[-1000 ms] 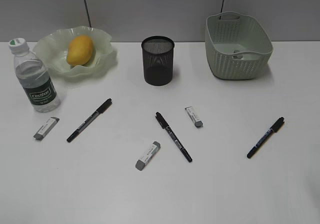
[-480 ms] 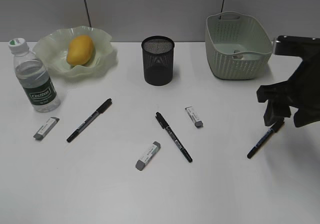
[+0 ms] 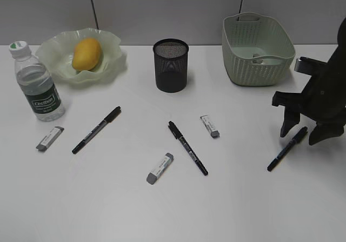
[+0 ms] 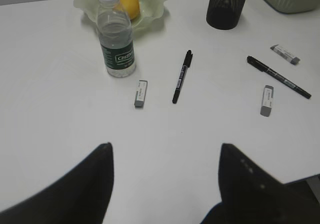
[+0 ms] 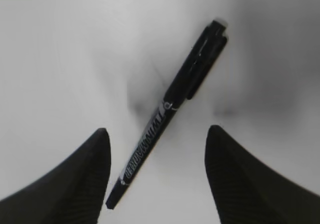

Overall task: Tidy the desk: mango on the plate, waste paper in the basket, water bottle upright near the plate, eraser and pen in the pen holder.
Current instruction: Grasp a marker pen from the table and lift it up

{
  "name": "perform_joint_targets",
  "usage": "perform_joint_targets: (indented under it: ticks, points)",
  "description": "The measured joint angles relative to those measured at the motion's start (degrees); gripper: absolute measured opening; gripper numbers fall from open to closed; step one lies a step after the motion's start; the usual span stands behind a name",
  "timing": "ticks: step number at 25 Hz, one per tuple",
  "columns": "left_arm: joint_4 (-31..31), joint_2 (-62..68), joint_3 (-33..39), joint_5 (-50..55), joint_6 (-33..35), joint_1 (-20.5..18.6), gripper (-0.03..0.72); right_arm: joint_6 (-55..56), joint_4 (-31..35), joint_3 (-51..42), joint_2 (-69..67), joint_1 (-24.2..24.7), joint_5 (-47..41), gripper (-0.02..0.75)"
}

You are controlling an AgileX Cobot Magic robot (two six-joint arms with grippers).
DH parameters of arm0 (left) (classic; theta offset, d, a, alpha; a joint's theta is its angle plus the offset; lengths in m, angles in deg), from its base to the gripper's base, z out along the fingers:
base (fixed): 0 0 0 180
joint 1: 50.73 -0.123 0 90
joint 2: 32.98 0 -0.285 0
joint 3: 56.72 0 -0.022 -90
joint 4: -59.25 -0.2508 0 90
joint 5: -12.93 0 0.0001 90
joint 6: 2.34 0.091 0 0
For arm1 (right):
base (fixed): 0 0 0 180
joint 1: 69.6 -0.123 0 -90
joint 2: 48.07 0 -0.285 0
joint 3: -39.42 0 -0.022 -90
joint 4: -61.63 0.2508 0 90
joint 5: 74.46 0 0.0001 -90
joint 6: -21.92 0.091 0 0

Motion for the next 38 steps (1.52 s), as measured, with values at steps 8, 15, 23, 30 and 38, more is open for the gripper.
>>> perform_joint_targets:
  ticks: [8,15,23,30,38]
  points:
    - [0.18,0.0,0.0,0.0,0.0,0.0,0.498,7.1,-1.32,1.48,-2.92,0.0,0.33,0.475]
    - [0.24,0.0,0.0,0.0,0.0,0.0,0.498,10.67,-4.82,2.57,-4.8,0.0,0.76,0.475]
    - [0.24,0.0,0.0,-0.33,0.0,0.0,0.498,13.23,-7.63,3.33,-5.07,0.0,1.9,0.422]
    - [0.24,0.0,0.0,-0.38,0.0,0.0,0.498,13.32,-6.7,3.4,-7.03,0.0,2.02,0.37]
    - [0.28,0.0,0.0,-0.38,0.0,0.0,0.498,12.98,-6.7,3.4,-7.03,0.0,2.88,0.151]
